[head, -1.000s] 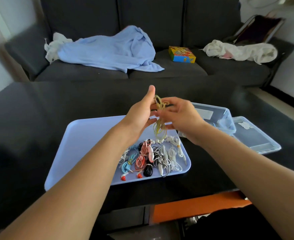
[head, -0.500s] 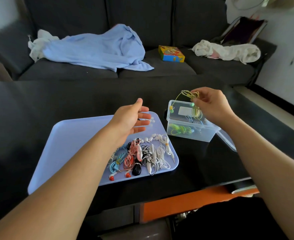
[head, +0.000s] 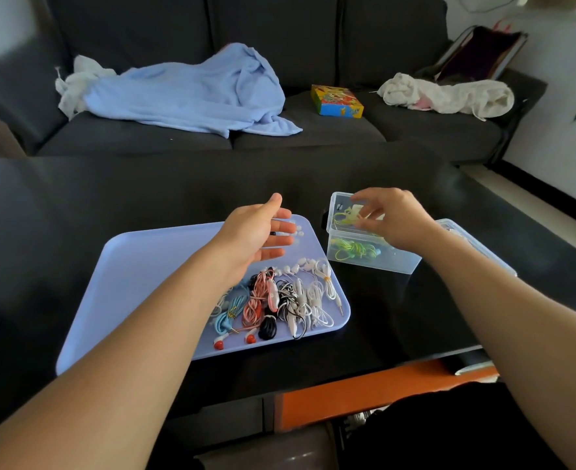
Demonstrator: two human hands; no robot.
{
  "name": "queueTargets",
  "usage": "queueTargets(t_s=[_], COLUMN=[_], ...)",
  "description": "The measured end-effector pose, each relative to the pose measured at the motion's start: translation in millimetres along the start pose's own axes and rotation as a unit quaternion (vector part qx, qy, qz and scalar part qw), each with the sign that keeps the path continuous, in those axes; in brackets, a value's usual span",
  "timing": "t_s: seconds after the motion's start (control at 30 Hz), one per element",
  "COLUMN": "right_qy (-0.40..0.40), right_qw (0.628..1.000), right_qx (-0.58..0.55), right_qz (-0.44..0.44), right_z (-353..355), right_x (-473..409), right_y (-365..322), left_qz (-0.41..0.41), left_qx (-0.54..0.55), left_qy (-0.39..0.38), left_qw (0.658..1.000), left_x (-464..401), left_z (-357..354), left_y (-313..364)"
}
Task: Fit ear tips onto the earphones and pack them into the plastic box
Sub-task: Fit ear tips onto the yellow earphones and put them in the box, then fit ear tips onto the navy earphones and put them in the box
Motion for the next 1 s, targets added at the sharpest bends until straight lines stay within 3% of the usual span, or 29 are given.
queueTargets(t_s=[0.13, 0.3, 0.37, 0.47, 0.5, 0.57, 0.63, 0.7, 0.83, 1.0], right_qy=[0.041, -0.070, -0.035, 0.054, 0.041, -0.066, -0.192, -0.232, -0.217, -0.219], right_qw=[0.999, 0.995, 0.997, 0.996, 0.994, 0.985, 0.966, 0.953, 0.957, 0.958], right_qx=[0.011, -0.006, -0.038, -0.063, -0.070, -0.056, 0.004, 0.057, 0.059, 0.069], right_qz=[-0.028, -0.065, -0.062, 0.025, 0.066, 0.148, 0.176, 0.185, 0.184, 0.171], right_z=[-1.6, -23.4, -16.8, -3.8, -5.4, -25.5, -55.6, -75.1, -87.3, -103.5], right_x=[-5.2, -2.6, 0.0, 12.3, 21.5, 41.9, 59.3, 64.6, 56.5, 49.0], right_y=[5.2, 2.8, -7.0, -47.8, -67.2, -102.1, -119.8, -127.4, -137.4, -141.4], left_qz=[-0.004, -0.003, -0.020, -0.055, -0.055, -0.034, 0.009, 0.055, 0.114, 0.155], left_qx=[-0.028, -0.079, -0.170, -0.382, -0.435, -0.515, -0.561, -0.575, -0.526, -0.458], left_qy=[0.000, -0.004, -0.017, -0.060, -0.067, -0.077, -0.095, -0.125, -0.186, -0.194], left_qw=[1.000, 0.997, 0.985, 0.921, 0.896, 0.853, 0.822, 0.806, 0.822, 0.854], left_x=[-0.9, -0.8, -1.1, -2.2, -2.1, -3.1, -3.5, 1.4, 20.9, 36.5], left_z=[4.8, 19.5, 28.7, 41.6, 45.2, 53.1, 62.4, 73.9, 100.3, 126.3], left_y=[-1.5, -4.5, -6.3, -9.4, -9.8, -11.6, -15.9, -21.1, -30.0, -45.5])
Point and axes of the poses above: each hand's wrist, its own x-axis away from the middle knuckle, its own z-axis out of the back of the hand, y = z × x, the point moved 6 cm from there along -x, towards the middle knuckle, and after that the axes turned 15 degrees about -z, right-handed, at the moved point
